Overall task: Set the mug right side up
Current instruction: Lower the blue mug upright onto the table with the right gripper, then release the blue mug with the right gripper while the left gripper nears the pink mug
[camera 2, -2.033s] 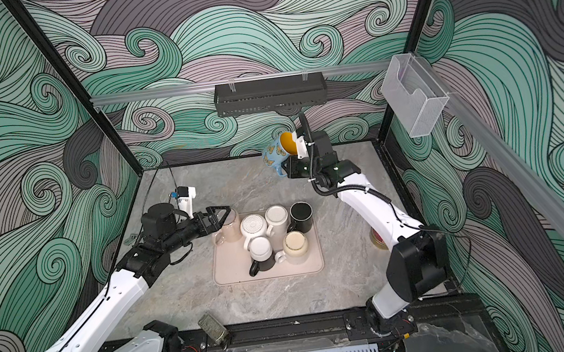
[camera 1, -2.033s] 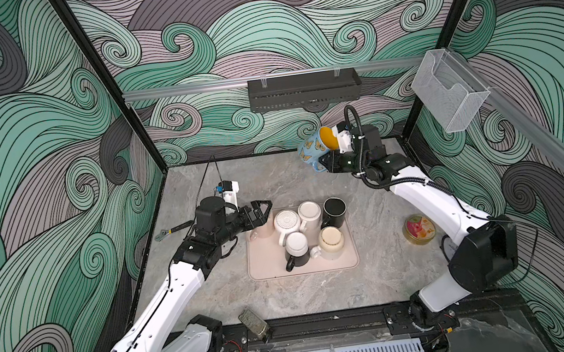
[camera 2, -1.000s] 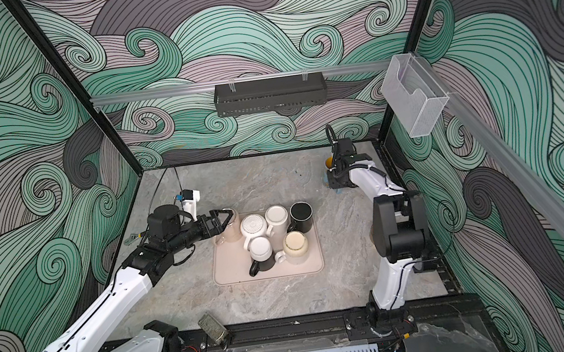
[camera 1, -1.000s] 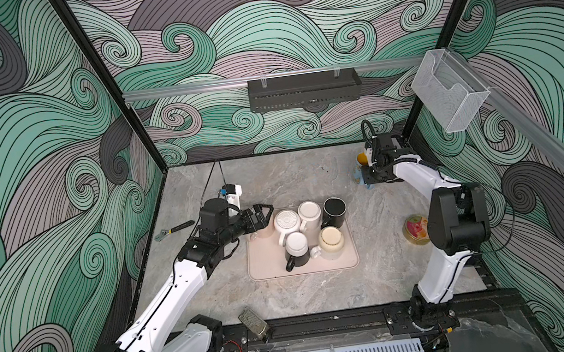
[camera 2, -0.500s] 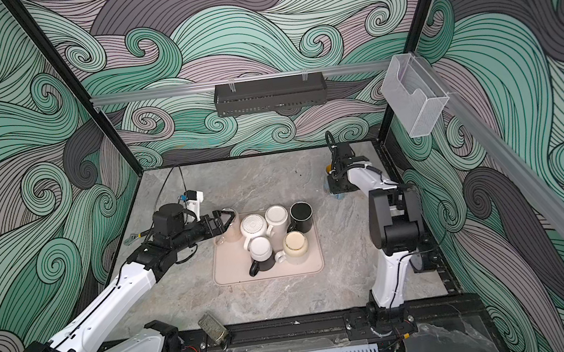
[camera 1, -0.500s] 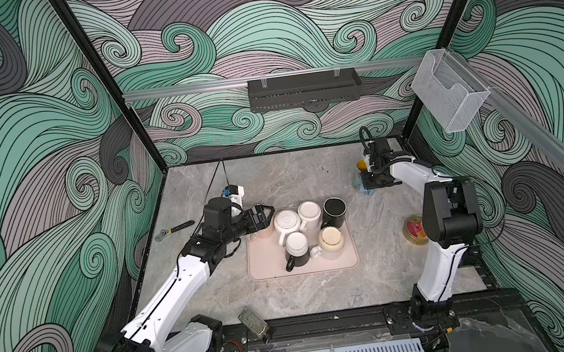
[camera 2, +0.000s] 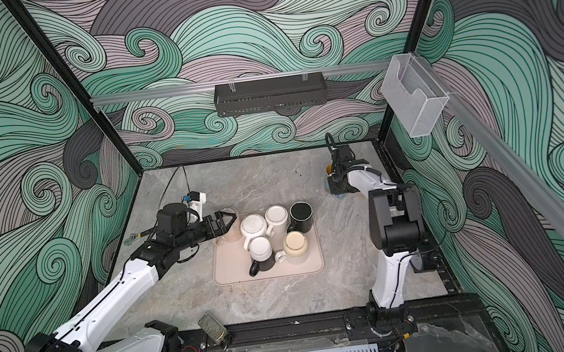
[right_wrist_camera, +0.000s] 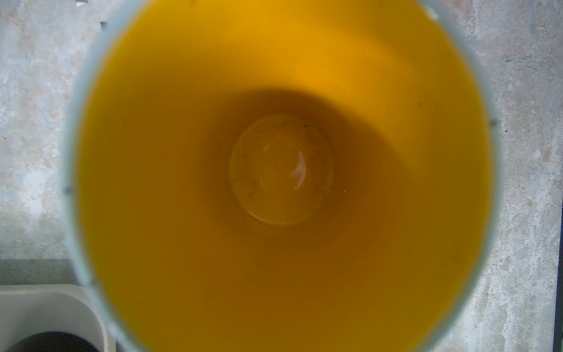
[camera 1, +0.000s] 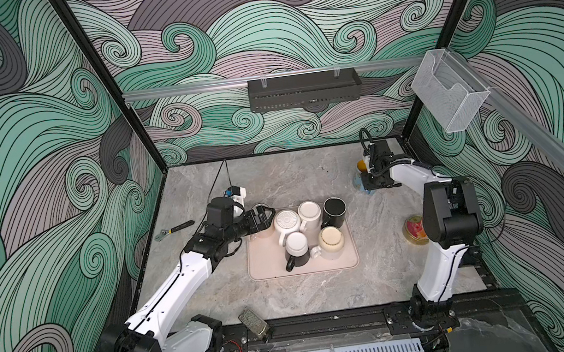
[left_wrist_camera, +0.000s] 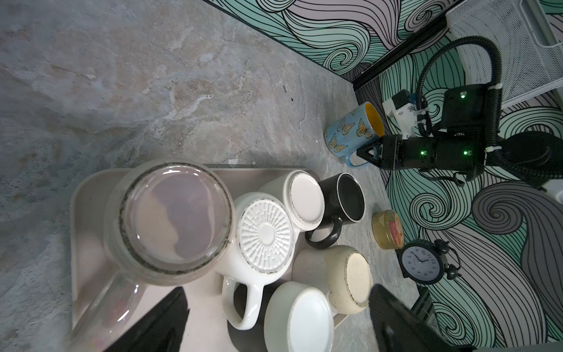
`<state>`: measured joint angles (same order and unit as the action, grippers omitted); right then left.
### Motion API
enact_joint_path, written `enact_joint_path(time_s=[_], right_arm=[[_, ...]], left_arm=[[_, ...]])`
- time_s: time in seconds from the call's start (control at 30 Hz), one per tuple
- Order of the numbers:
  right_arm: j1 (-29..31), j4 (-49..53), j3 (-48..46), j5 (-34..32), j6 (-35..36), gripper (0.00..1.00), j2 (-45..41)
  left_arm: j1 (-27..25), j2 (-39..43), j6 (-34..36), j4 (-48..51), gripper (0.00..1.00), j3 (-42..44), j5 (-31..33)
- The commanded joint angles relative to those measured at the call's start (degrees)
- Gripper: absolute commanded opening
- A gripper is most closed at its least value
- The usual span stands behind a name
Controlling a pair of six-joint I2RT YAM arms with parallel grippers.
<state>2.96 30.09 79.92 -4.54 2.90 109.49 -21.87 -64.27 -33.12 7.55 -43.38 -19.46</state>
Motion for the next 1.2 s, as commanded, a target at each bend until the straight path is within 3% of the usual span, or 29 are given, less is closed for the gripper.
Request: enact_joint_path(time_s=[0.0,0.23,0.43,0.7,0.83,1.03,1.17], right_arm=[[-0.3,-0.4,-1.0,-0.3,0.1,0.36,-2.8],[-0.3,0.7,-1.6,0.4,-2.6,0.42,-7.6],[1.1,9.3,1.6,-3.7,-5.5,0.45,-14.3],[13.4,8.4,-2.0,-11.1,-3.1,0.5,-28.1],[20.6,3.0,-4.9,-13.7,-8.2,0.5,-34.6],[26.5,1.3,-3.4,-7.2,-11.1,0.69,-36.2],[30.4,2.7,-1.1,-0.2,-10.8,0.71,-33.9]], left_arm=[[0.3,-0.6,1.4,0.5,0.94,-1.8,-1.3],[0.3,-1.0,1.3,0.0,0.94,-1.7,-0.9],[0.3,-1.1,3.0,3.1,0.93,-3.0,2.9],[0.3,-0.5,7.0,11.9,0.93,-7.1,9.6],[0.3,1.1,7.6,12.3,0.92,-6.4,10.6],[0.3,1.7,8.4,15.5,0.94,-6.5,10.0],[0.3,2.3,8.0,17.9,0.97,-6.0,10.0]])
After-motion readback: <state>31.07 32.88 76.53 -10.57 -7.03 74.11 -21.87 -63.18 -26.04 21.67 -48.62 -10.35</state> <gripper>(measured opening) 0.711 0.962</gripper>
